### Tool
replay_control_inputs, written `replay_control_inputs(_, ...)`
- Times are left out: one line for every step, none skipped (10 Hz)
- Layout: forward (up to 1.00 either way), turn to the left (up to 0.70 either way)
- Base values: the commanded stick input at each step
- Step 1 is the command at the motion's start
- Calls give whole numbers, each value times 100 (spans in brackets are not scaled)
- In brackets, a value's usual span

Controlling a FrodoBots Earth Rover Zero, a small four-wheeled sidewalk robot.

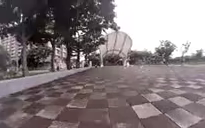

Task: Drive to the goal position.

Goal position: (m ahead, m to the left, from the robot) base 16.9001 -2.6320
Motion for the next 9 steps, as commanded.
replay_control_inputs(100, 0)
replay_control_inputs(100, 0)
replay_control_inputs(100, 0)
replay_control_inputs(100, 0)
replay_control_inputs(100, 0)
replay_control_inputs(100, 0)
replay_control_inputs(100, 0)
replay_control_inputs(100, 0)
replay_control_inputs(100, 0)
